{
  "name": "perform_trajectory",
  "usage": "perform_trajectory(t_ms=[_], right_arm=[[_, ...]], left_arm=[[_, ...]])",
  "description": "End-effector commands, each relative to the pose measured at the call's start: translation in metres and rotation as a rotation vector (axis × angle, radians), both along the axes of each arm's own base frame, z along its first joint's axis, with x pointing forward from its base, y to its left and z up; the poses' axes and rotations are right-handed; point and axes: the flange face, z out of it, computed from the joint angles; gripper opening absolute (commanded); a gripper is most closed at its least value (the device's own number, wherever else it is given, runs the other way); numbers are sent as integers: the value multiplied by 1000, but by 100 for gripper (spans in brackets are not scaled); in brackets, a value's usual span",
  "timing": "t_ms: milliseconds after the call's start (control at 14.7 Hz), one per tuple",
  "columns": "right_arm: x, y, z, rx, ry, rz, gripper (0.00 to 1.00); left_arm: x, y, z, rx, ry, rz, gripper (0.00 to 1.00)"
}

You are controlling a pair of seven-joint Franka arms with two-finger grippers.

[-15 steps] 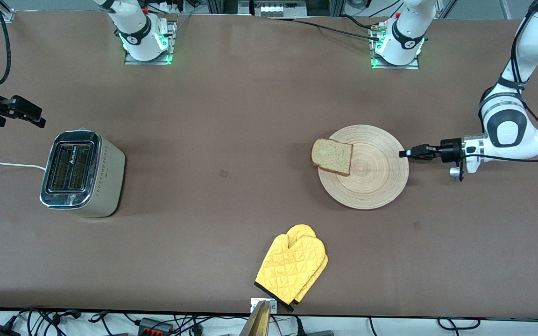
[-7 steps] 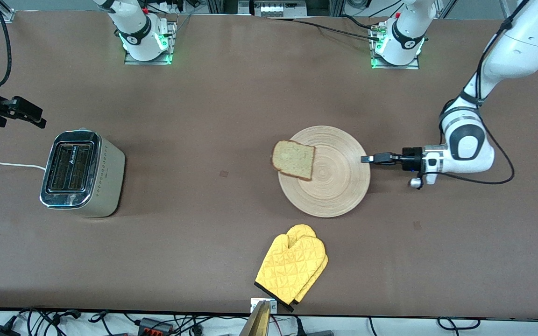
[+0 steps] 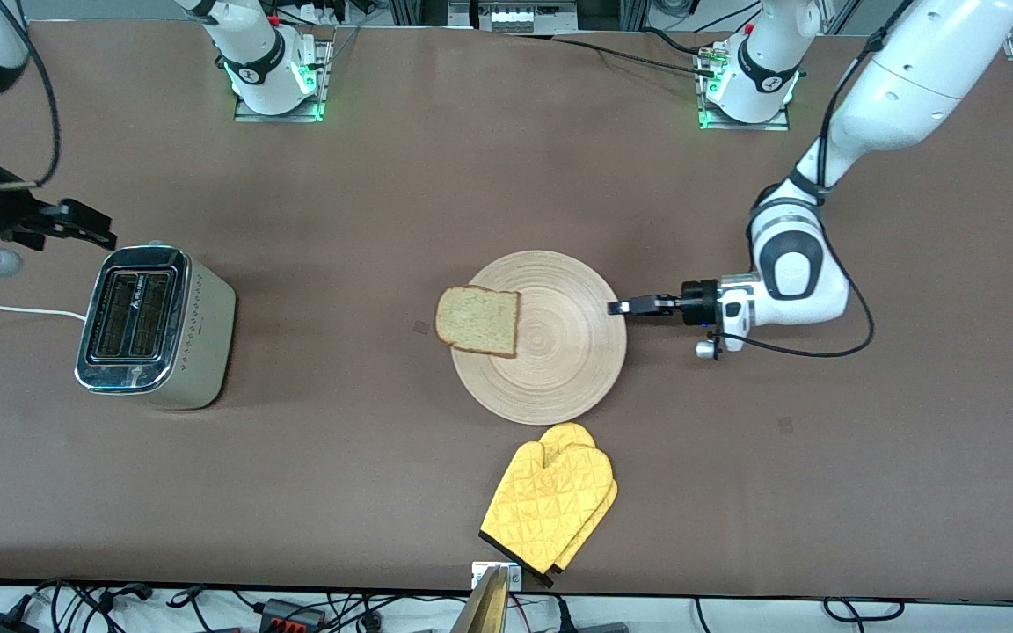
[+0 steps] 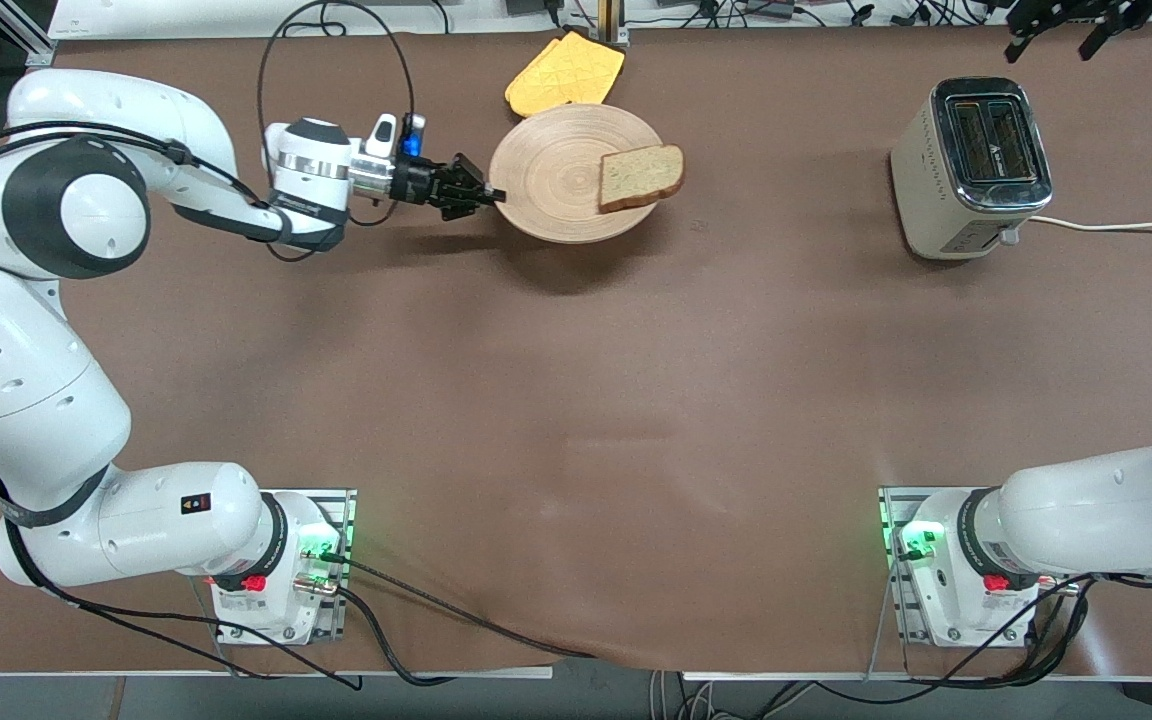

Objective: Move plate and put bread in toaster
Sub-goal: 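Slide the plate toward the toaster with the left gripper while the right gripper approaches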

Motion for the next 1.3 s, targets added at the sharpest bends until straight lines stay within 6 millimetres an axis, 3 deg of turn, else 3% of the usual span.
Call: perform_trajectory(t_ms=[0, 273, 546, 751, 1024, 1229], right_arm=[[11, 25, -12, 27, 3, 30, 100], [20, 49, -42, 29, 14, 65, 100], [30, 77, -73, 30, 27, 98, 100], [34, 109, -96, 29, 34, 137, 100], [32, 153, -130, 16, 36, 82, 100], [28, 175, -150, 70, 52, 21, 100]], left_arm=[[0, -33, 7, 17, -34, 13, 0], [-7, -74, 7, 74, -90, 3, 0], [-26, -103, -14, 14, -96, 35, 1], [-33, -103, -29, 9, -123, 24, 0], [-39, -109, -34, 5, -109, 13, 2], [-39, -110, -36, 7, -109, 13, 3]])
